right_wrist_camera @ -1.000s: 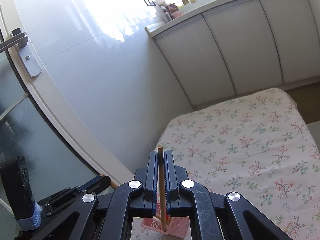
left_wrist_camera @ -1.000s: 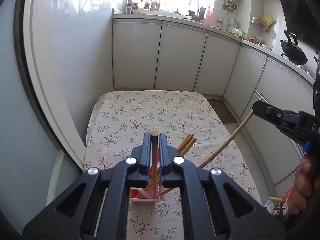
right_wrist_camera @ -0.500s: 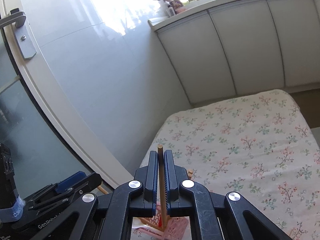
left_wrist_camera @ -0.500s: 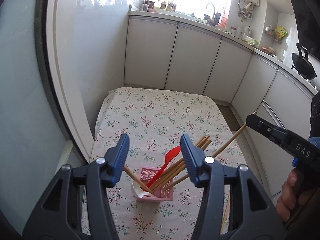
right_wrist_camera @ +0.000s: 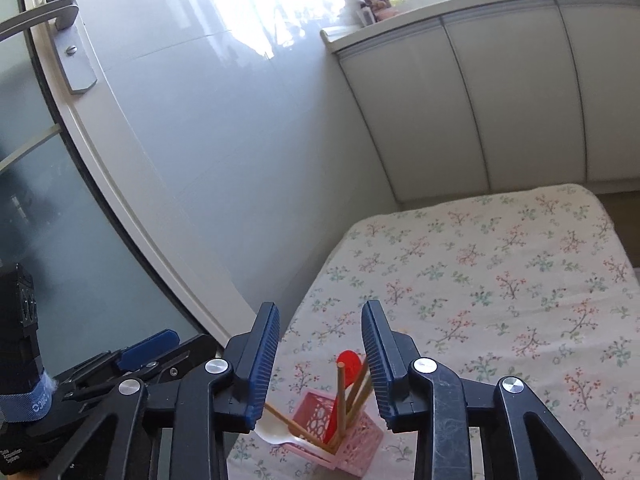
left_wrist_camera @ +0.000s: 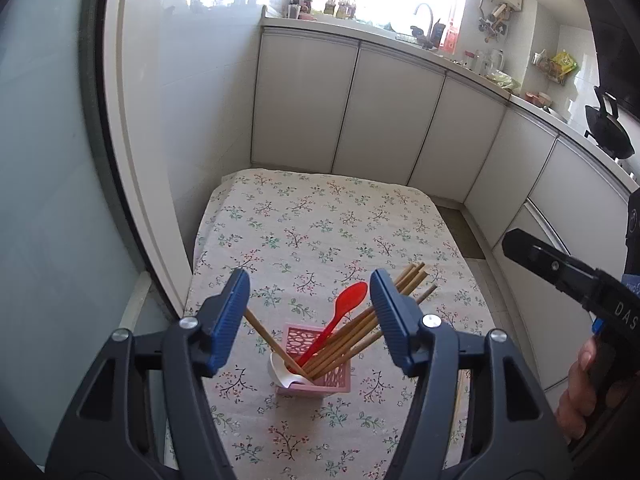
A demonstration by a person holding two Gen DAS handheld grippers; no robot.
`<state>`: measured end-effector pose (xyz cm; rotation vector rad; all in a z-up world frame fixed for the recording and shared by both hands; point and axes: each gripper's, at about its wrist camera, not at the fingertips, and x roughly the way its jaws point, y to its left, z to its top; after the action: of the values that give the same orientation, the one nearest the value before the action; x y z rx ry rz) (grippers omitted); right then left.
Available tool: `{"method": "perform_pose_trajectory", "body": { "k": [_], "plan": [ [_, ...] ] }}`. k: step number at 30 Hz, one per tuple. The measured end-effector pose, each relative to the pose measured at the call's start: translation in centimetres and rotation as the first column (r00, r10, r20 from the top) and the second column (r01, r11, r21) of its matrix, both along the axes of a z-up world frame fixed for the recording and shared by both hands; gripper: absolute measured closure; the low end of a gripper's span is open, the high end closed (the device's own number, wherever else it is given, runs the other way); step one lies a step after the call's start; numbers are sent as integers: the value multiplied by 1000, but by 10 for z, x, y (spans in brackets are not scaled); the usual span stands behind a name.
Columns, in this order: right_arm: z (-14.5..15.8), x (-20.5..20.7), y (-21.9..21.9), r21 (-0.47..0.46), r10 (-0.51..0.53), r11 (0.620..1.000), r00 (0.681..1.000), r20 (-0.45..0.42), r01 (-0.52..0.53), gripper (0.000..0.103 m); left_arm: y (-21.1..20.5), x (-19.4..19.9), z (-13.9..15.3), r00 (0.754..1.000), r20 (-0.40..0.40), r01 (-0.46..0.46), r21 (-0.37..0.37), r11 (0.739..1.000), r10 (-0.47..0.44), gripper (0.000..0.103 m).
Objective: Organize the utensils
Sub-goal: 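Move both open tools back toward the remaining chopsticks on the cloth, then close the left tool on one chopstick while the right tool closes on the other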
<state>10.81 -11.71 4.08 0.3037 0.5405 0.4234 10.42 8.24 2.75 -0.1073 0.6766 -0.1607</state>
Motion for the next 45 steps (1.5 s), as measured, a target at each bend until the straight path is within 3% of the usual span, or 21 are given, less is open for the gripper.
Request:
{"method": "perform_pose_trajectory", "body": {
  "k": [9,14,24,31,39,42,45],
  "plan": [
    [-10,-23,-59,-71,-98,993,988,-120,90,34,-31,-14,-4,992,-29,126,20,992,-125,30],
    [-26,-32,-92,-91,-151,987,968,-201,135,26,-62,-21,-11,968,-66,243,21,970,-241,24],
    [-68,-28,-139,-136,-228,972,904,-363,190,22,-132,-18,-49,891,-231,408,30,913,-391,23],
    [-95,-24,-174,-163,-298,954,846,-443,251,22,-176,-7,-92,841,-362,456,75,887,-402,23],
    [-127,-12,-193,-208,-347,938,793,-500,279,22,-203,8,-139,796,-469,470,79,879,-383,23],
    [-143,-3,-195,-214,-342,939,775,-532,267,21,-212,18,-163,778,-507,474,88,876,-371,32],
    [-157,5,-196,-232,-348,937,754,-558,261,21,-216,29,-180,763,-531,477,74,876,-370,49]
  ]
}}
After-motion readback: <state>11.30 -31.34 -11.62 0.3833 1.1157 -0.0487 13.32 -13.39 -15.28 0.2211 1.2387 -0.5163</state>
